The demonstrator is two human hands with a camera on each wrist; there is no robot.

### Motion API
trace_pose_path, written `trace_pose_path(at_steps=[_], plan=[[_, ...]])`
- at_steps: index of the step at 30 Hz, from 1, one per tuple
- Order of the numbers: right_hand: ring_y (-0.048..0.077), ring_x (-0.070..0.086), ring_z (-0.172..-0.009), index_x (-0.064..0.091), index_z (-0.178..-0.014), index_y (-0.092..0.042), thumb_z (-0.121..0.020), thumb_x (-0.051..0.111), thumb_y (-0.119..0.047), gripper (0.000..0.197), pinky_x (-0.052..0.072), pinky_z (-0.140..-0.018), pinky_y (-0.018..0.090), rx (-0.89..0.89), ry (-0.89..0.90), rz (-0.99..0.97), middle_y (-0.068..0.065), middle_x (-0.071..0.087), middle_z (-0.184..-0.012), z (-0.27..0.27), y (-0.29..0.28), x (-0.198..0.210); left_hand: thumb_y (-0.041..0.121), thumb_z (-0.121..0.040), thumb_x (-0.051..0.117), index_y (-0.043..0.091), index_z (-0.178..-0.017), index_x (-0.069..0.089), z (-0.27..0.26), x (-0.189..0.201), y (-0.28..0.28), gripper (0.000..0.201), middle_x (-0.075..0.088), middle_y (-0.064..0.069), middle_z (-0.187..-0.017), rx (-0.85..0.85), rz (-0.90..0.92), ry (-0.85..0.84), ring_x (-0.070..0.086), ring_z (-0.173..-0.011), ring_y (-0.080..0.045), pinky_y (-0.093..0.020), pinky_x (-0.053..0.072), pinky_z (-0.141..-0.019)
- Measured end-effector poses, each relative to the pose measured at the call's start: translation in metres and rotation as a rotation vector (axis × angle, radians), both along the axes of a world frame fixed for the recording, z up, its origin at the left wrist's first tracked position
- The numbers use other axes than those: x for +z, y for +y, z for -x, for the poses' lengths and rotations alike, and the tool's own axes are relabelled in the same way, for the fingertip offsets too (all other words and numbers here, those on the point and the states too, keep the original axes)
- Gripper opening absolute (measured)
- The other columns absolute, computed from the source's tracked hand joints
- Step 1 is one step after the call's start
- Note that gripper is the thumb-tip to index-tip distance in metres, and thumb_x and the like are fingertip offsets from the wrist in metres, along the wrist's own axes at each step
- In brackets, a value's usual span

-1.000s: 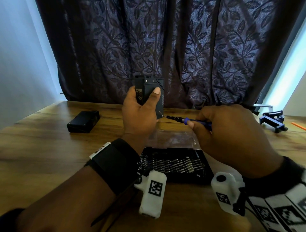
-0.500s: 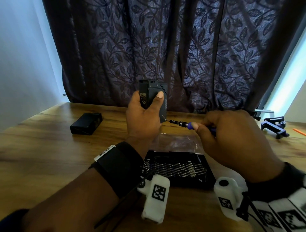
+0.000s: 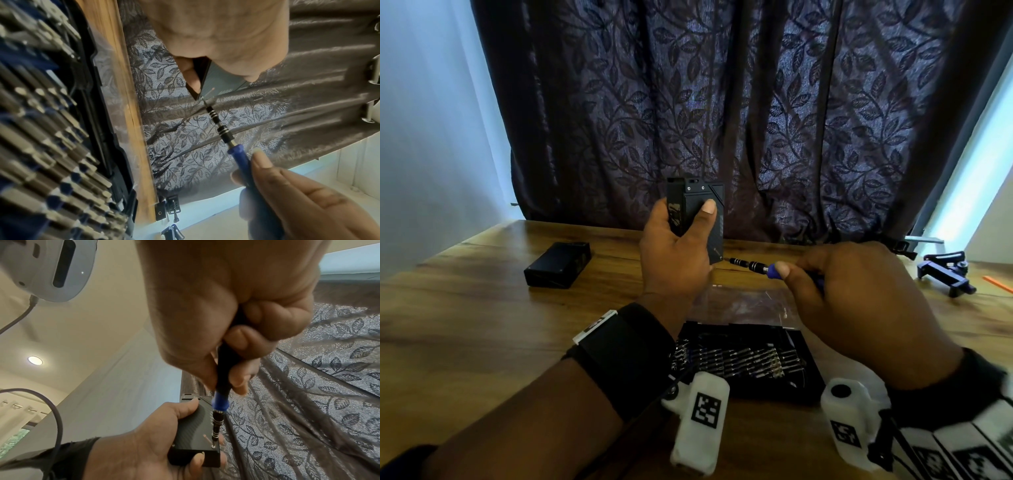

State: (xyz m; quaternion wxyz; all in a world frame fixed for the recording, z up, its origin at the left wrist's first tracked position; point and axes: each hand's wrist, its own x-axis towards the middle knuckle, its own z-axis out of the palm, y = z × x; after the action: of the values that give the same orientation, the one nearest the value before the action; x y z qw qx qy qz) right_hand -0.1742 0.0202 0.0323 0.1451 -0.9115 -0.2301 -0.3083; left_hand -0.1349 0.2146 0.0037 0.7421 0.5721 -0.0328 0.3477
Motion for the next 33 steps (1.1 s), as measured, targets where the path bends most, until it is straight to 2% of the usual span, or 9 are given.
trace_pose_path(at_steps=[3,8,11,16,20,22,26,29,33], plan=[[0.002,0.036,-0.044,0.070,-0.068,-0.024,-0.096,0.041,-0.056,0.051,0.019,-0.049,0.020,-0.008,0.011,0.015,-0.011,0.039,-0.045,-0.0001,0.0004,-0.0003,0.027,-0.097,0.071,0.029,-0.099,0.064,0.0006,0.0013,0.0012,0.008,0.073,0.006,-0.091,0.002,0.004,-0.003,0.073,-0.082,-0.023,-0.041,0.061,-0.062],[0.004,0.054,-0.070,0.058,-0.082,-0.031,-0.078,0.079,-0.039,0.023,0.039,-0.059,0.023,0.062,0.085,-0.049,-0.012,0.061,-0.076,0.0020,-0.0012,0.0013,0.027,-0.098,0.070,0.029,-0.101,0.064,0.0035,0.0037,0.0017,0.007,0.073,0.002,-0.094,-0.022,0.044,0.008,0.071,-0.078,-0.020,-0.030,0.054,-0.048],[0.002,0.052,-0.062,0.061,-0.076,-0.029,-0.082,0.073,-0.043,0.019,0.034,-0.055,0.021,0.048,0.054,-0.039,-0.013,0.059,-0.067,0.0010,0.0000,0.0011,0.028,-0.097,0.071,0.026,-0.102,0.065,0.0029,0.0023,0.0010,0.009,0.074,-0.006,-0.098,-0.020,0.050,0.000,0.071,-0.080,-0.026,-0.029,0.052,-0.049],[0.002,0.038,-0.043,0.062,-0.063,-0.028,-0.095,0.048,-0.050,0.041,0.020,-0.049,0.021,0.003,0.026,-0.031,-0.011,0.040,-0.044,-0.0012,-0.0011,-0.0004,0.026,-0.098,0.070,0.028,-0.099,0.064,0.0060,0.0051,-0.0013,0.006,0.073,0.001,-0.091,-0.043,0.072,0.007,0.071,-0.074,-0.018,-0.026,0.052,-0.044],[0.005,0.055,-0.062,0.061,-0.077,-0.030,-0.084,0.068,-0.050,0.023,0.041,-0.055,0.025,0.035,0.128,-0.046,-0.010,0.060,-0.067,-0.0006,-0.0024,0.0016,0.028,-0.098,0.069,0.031,-0.099,0.063,0.0060,0.0046,0.0004,0.007,0.073,0.006,-0.090,-0.028,0.065,0.027,0.073,-0.074,-0.014,-0.027,0.053,-0.045],[0.003,0.054,-0.068,0.057,-0.079,-0.031,-0.078,0.080,-0.038,0.024,0.039,-0.058,0.024,0.071,0.114,-0.074,-0.012,0.060,-0.076,0.0008,-0.0024,0.0021,0.028,-0.098,0.069,0.032,-0.100,0.063,0.0063,0.0043,0.0005,0.007,0.074,0.002,-0.095,-0.026,0.063,0.026,0.073,-0.078,-0.018,-0.028,0.053,-0.046],[0.002,0.049,-0.050,0.059,-0.065,-0.029,-0.087,0.068,-0.045,0.028,0.033,-0.050,0.022,0.050,0.028,-0.061,-0.011,0.054,-0.054,-0.0006,-0.0019,0.0007,0.027,-0.099,0.069,0.029,-0.101,0.063,0.0072,0.0030,-0.0014,0.006,0.074,0.001,-0.094,-0.018,0.062,0.041,0.072,-0.073,-0.015,-0.026,0.053,-0.045],[0.001,0.033,-0.040,0.041,-0.053,-0.035,-0.097,0.057,-0.041,0.047,0.017,-0.049,0.020,0.011,-0.015,-0.029,-0.011,0.034,-0.042,-0.0011,-0.0006,0.0012,0.027,-0.099,0.068,0.029,-0.102,0.063,0.0071,0.0020,-0.0024,0.006,0.073,0.004,-0.093,-0.022,0.054,0.043,0.072,-0.073,-0.013,-0.026,0.053,-0.046],[0.006,0.053,-0.058,0.064,-0.077,-0.033,-0.084,0.069,-0.047,0.017,0.037,-0.055,0.024,0.066,0.075,-0.027,-0.011,0.058,-0.062,0.0012,-0.0013,0.0024,0.033,-0.098,0.069,0.033,-0.100,0.063,0.0072,0.0013,-0.0017,0.007,0.073,0.010,-0.089,-0.010,0.037,0.074,0.073,-0.071,-0.010,-0.031,0.056,-0.048]])
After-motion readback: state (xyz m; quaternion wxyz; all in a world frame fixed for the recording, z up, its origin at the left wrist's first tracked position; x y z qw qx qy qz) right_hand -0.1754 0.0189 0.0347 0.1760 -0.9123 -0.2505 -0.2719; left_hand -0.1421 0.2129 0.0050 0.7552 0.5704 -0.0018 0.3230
